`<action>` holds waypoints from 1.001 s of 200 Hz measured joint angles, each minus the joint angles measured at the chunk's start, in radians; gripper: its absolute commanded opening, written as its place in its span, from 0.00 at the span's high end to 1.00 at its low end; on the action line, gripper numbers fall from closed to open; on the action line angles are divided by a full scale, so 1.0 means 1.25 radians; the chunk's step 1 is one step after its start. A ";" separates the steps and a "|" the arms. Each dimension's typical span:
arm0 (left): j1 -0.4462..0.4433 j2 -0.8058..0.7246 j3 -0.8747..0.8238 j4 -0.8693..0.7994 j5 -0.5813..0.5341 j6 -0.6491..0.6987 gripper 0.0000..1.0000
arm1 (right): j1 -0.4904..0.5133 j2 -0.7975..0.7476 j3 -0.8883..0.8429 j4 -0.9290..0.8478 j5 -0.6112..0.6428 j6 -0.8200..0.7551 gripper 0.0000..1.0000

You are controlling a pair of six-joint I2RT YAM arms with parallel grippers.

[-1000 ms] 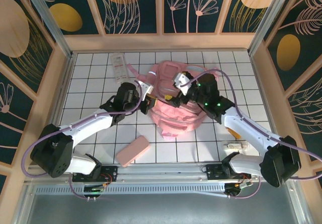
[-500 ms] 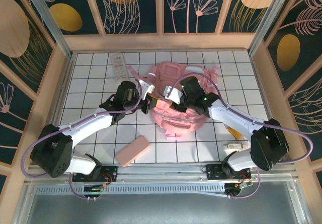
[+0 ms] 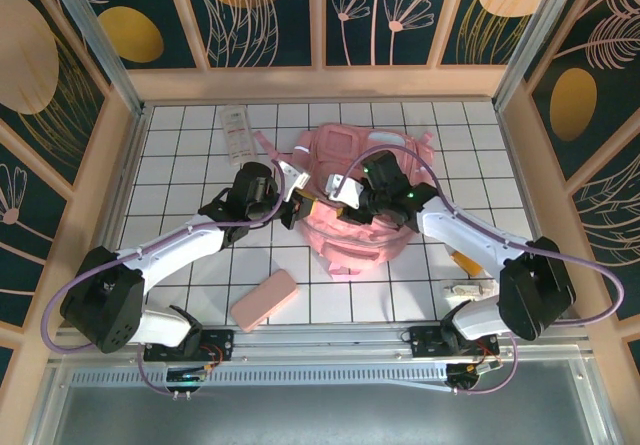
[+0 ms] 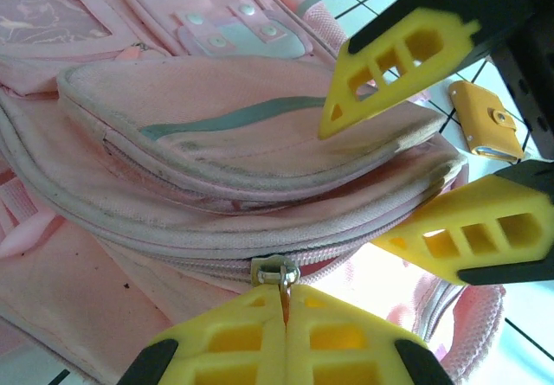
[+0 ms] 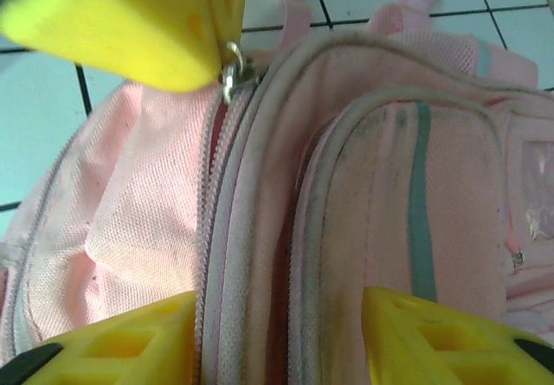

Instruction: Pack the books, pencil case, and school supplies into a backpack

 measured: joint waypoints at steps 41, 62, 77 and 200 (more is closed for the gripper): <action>-0.002 0.000 0.002 -0.003 0.000 0.003 1.00 | -0.014 -0.016 0.000 0.006 -0.042 -0.003 0.67; -0.002 0.000 0.003 -0.005 0.000 0.007 1.00 | -0.014 -0.016 0.000 0.006 -0.045 0.002 0.72; -0.002 0.000 0.003 -0.006 0.000 0.013 1.00 | -0.014 -0.016 0.000 0.006 -0.045 0.001 0.83; 0.000 -0.048 -0.009 0.027 -0.006 0.013 1.00 | 0.054 0.011 -0.042 0.150 0.221 -0.071 1.00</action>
